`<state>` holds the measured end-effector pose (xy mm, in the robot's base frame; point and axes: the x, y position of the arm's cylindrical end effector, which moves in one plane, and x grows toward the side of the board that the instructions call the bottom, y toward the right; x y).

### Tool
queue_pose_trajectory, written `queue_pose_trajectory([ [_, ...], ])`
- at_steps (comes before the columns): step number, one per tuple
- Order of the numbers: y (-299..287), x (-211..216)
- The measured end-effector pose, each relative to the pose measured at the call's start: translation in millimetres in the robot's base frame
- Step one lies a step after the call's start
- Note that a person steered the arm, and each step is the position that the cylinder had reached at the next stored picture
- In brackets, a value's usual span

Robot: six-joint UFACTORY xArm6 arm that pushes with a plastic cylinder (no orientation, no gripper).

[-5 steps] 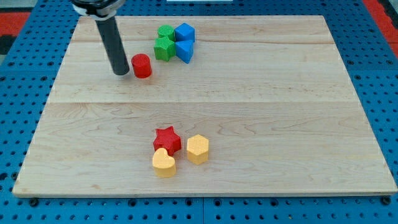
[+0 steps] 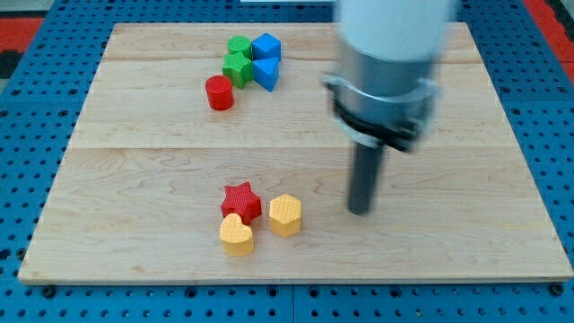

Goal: Move the hexagon to the top left of red circle

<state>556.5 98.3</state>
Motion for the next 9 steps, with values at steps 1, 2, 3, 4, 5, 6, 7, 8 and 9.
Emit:
queue_pose_trajectory([
  [1,-35.3,39.7],
  [2,-95.4,-8.9],
  [3,-141.3,-54.9],
  [4,-145.5,-67.1],
  [5,-165.2,-98.0],
  [6,-199.4,-98.1],
  [7,-235.3,-107.3],
  [8,-261.7,-116.4],
  [9,-284.8,-103.7],
])
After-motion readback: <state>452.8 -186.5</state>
